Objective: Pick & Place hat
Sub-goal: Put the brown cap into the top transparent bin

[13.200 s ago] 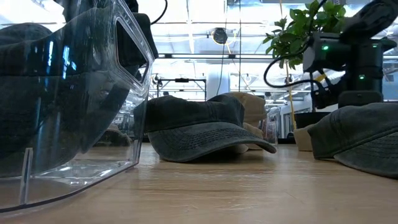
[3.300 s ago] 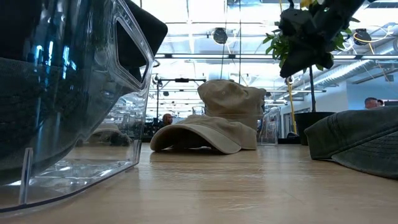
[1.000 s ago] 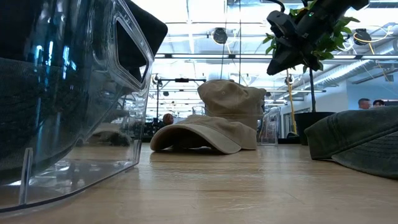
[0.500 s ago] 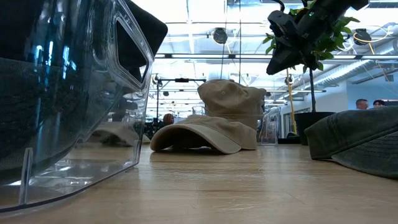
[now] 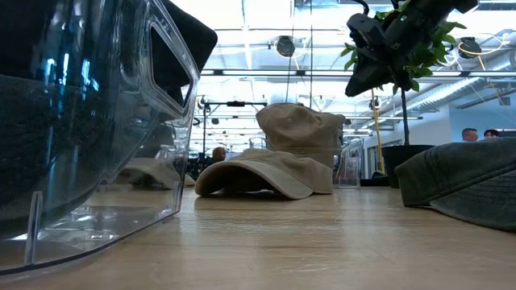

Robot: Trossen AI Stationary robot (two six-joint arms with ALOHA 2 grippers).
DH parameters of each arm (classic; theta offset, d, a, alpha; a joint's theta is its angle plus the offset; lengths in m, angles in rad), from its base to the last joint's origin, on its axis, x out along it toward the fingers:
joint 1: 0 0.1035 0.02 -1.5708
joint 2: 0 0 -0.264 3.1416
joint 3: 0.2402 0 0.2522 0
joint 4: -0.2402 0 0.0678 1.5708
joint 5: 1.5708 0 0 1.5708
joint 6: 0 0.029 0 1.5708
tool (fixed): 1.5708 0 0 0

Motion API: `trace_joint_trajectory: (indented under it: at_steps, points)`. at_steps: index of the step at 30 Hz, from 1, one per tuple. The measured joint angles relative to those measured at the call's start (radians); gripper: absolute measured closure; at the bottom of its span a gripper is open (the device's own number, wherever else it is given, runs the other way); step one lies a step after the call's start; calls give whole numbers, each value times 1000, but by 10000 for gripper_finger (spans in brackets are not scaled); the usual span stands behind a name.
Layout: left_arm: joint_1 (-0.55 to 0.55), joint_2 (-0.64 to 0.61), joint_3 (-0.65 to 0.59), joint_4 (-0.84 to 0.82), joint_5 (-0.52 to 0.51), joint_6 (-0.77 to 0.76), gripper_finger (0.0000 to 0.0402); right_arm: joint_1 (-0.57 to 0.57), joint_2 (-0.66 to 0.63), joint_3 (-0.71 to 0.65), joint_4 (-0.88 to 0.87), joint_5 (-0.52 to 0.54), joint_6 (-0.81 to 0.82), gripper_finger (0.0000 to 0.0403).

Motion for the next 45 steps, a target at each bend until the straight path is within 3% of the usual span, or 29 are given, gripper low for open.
trace_joint_trajectory:
  at_steps: [8, 14, 17, 21, 23, 28, 37, 45]
  points:
    - [3, 6, 0, -30, -65, 207, 243, -20, 0, 0, 67, 2, 0, 403]
    - [-3, 67, 2, -75, 0, 271, 250, -36, 0, 0, 95, 2, 1, 403]
    - [-27, 100, 11, -75, 3, 267, 287, -38, 0, 0, 96, 3, 1, 403]
    - [-48, 124, 10, -86, 6, 238, 379, -38, 0, 0, 96, 3, 1, 403]
    - [-57, 119, 8, -85, 2, 206, 387, -38, 0, 0, 96, 3, 1, 403]
    - [-77, 33, -2, -85, 29, 204, 395, -38, 0, 0, 95, 3, 0, 403]
    - [-124, -286, 3, -77, 49, 213, 398, -38, 0, 0, 95, 10, -21, 403]
    - [-215, -464, 2, -54, 40, 215, 398, -62, 0, 0, 95, 34, -33, 385]
